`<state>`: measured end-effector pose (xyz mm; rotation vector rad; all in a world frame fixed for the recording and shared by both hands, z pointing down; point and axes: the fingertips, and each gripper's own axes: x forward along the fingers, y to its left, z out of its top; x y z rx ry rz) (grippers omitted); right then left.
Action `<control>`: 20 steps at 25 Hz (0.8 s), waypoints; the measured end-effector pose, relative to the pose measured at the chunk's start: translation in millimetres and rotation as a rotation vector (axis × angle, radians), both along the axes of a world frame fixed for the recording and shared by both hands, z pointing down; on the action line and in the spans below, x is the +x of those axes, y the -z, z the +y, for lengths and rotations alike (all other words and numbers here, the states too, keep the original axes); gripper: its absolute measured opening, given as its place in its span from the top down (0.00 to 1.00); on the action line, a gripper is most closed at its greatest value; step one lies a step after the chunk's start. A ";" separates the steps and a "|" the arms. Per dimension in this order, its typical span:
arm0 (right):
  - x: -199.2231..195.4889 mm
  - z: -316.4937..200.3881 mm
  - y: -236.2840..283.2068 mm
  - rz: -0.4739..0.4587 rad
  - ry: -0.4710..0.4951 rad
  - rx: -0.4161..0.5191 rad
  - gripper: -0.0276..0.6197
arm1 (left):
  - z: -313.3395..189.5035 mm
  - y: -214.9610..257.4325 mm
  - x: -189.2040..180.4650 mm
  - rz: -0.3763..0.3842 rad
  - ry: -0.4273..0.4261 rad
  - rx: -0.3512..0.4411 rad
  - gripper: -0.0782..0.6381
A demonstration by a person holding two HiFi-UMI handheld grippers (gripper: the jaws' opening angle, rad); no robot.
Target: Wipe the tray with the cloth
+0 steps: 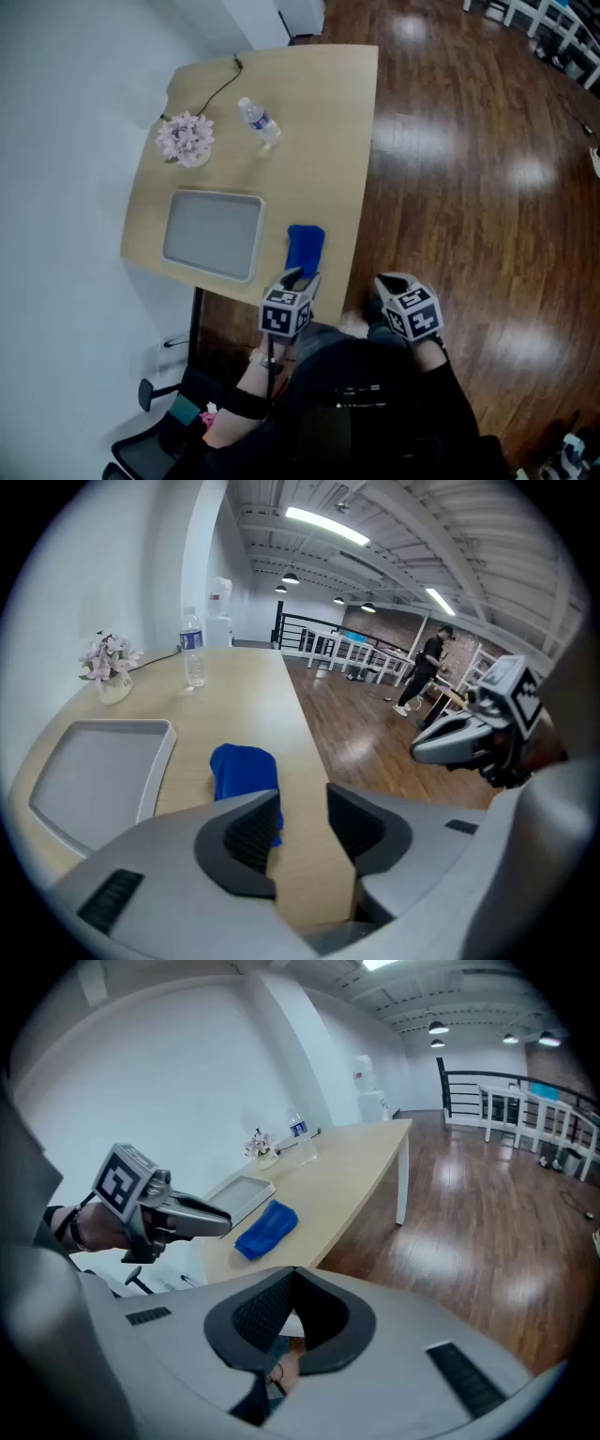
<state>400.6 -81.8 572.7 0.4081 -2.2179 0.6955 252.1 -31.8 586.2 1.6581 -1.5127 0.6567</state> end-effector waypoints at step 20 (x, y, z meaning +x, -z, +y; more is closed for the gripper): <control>-26.9 -7.6 4.2 0.043 0.005 0.050 0.95 | -44.5 -115.3 -69.7 -0.134 0.036 -0.146 0.32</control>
